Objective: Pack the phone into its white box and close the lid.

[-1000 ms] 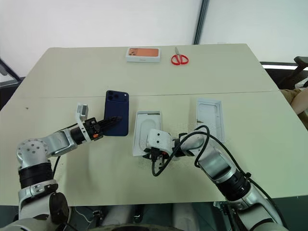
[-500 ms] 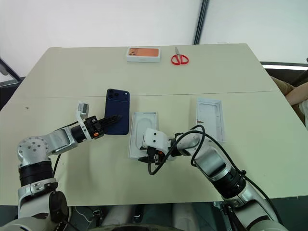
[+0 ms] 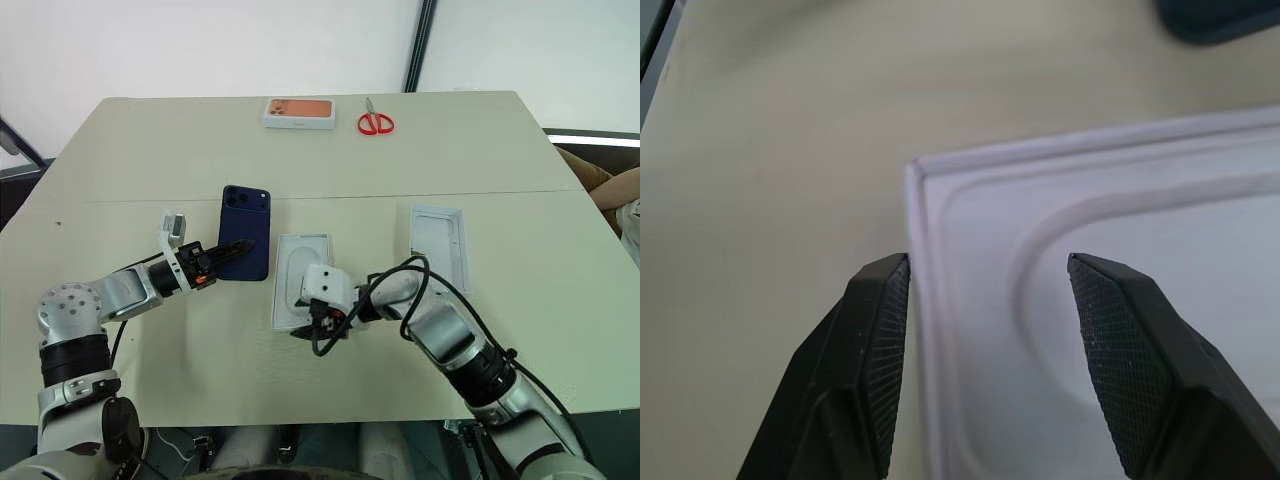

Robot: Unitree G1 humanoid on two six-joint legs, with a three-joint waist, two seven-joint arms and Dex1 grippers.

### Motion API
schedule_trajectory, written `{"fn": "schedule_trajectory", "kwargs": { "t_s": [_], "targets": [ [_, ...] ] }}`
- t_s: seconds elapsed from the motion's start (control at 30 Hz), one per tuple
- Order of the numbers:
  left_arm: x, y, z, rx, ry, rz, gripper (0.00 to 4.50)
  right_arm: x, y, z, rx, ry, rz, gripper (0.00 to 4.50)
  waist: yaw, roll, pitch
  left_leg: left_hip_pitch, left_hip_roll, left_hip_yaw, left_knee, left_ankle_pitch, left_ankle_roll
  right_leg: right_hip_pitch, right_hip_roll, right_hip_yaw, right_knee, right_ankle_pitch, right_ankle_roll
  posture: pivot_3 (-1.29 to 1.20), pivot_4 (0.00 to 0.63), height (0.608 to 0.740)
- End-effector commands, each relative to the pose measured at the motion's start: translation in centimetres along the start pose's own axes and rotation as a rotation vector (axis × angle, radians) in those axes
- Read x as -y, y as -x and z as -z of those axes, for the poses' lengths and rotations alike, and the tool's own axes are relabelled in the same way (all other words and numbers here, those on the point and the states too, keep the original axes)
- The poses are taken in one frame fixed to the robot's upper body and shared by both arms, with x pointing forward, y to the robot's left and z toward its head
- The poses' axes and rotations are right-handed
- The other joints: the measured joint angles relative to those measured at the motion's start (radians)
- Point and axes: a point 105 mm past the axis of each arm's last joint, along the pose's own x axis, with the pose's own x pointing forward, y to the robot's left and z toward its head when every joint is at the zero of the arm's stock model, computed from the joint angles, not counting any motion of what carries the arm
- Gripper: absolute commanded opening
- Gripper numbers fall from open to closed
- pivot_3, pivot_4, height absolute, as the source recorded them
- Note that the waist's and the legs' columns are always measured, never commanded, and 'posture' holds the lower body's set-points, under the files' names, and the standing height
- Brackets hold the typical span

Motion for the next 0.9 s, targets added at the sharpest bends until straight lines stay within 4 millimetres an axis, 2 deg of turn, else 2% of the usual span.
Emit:
{"fn": "schedule_trajectory", "kwargs": {
  "t_s": [0.03,0.1,0.13,0.17,0.27,0.3,0.37,0.47,0.63,0.7,0.83,0.9],
  "targets": [
    [1.8,0.1,-0.9,0.018,-0.046,0.079,0.0,0.4,1.6,-3.3,0.123,0.018,0.009,2.61,0.0,0.0,0.0,0.0,0.0,0.0,0.0,0.0,0.0,0.0,0.0,0.0,0.0,0.0,0.0,0.0,0.15,0.74],
    [1.8,0.1,-0.9,0.018,-0.054,0.079,0.0,1.1,2.1,-3.7,0.162,-0.034,0.027,2.61,0.0,0.0,0.0,0.0,0.0,0.0,0.0,0.0,0.0,0.0,0.0,0.0,0.0,0.0,0.0,0.0,0.15,0.74],
    [1.8,0.0,-0.9,0.018,-0.056,0.078,0.0,1.8,2.1,-3.2,0.142,-0.023,0.062,2.06,0.0,0.0,0.0,0.0,0.0,0.0,0.0,0.0,0.0,0.0,0.0,0.0,0.0,0.0,0.0,0.0,0.15,0.74],
    [1.8,0.0,-0.9,0.02,-0.058,0.078,0.0,2.2,1.9,-2.7,0.118,0.011,0.09,1.82,0.0,0.0,0.0,0.0,0.0,0.0,0.0,0.0,0.0,0.0,0.0,0.0,0.0,0.0,0.0,0.0,0.15,0.74],
    [1.9,-0.1,-0.9,0.021,-0.06,0.08,0.0,3.7,1.3,-2.2,0.098,0.068,0.183,0.24,-0.001,0.0,0.0,0.0,0.0,0.0,0.0,0.0,0.0,-0.001,0.0,0.0,0.0,0.0,0.0,0.0,0.15,0.74],
    [1.9,0.0,-0.9,0.021,-0.06,0.079,0.0,4.1,1.0,-2.0,0.084,0.077,0.201,0.04,-0.001,0.0,0.0,0.0,0.0,0.0,0.0,0.0,0.0,-0.001,0.0,0.0,0.0,0.0,0.0,0.0,0.15,0.74],
    [1.9,0.0,-0.9,0.022,-0.062,0.078,0.0,4.2,0.1,-1.5,0.064,0.088,0.216,0.04,-0.001,0.0,0.0,0.0,0.0,0.001,0.0,0.0,0.0,-0.001,0.0,0.0,0.0,0.0,0.0,0.0,0.15,0.74],
    [1.9,0.1,-1.0,0.027,-0.065,0.076,0.0,2.9,-1.3,0.0,-0.008,0.135,0.171,0.04,-0.002,0.0,0.0,0.0,0.0,0.001,-0.001,0.001,-0.002,-0.001,0.0,0.001,0.0,0.0,0.0,0.0,0.15,0.74],
    [2.0,-0.1,-0.7,0.019,-0.069,0.077,0.0,2.3,-2.3,2.3,-0.13,0.234,0.164,0.04,-0.001,0.0,0.0,0.0,0.0,0.001,0.0,0.001,-0.002,-0.002,0.0,0.0,0.0,0.0,0.0,0.0,0.15,0.74],
    [2.1,-0.2,-0.5,0.014,-0.066,0.084,0.0,2.3,-2.2,2.4,-0.138,0.249,0.164,0.04,-0.001,0.0,0.0,0.001,0.0,0.0,0.0,0.001,-0.002,-0.001,0.0,0.0,0.0,0.0,0.0,0.0,0.15,0.74],
    [2.5,-0.4,0.3,-0.008,-0.047,0.114,0.0,3.4,-0.8,-0.3,-0.013,0.158,0.211,0.04,-0.001,0.0,0.0,0.001,0.0,0.0,0.0,0.001,-0.002,0.0,0.0,0.0,0.0,0.0,0.0,0.0,0.15,0.74],
    [2.7,-0.5,0.7,-0.024,-0.033,0.126,0.0,3.9,0.2,-0.9,0.014,0.14,0.233,0.04,0.0,0.0,0.0,0.0,0.0,0.0,0.0,0.001,-0.002,0.0,0.0,0.0,0.0,0.0,0.0,0.0,0.15,0.74]
  ]
}}
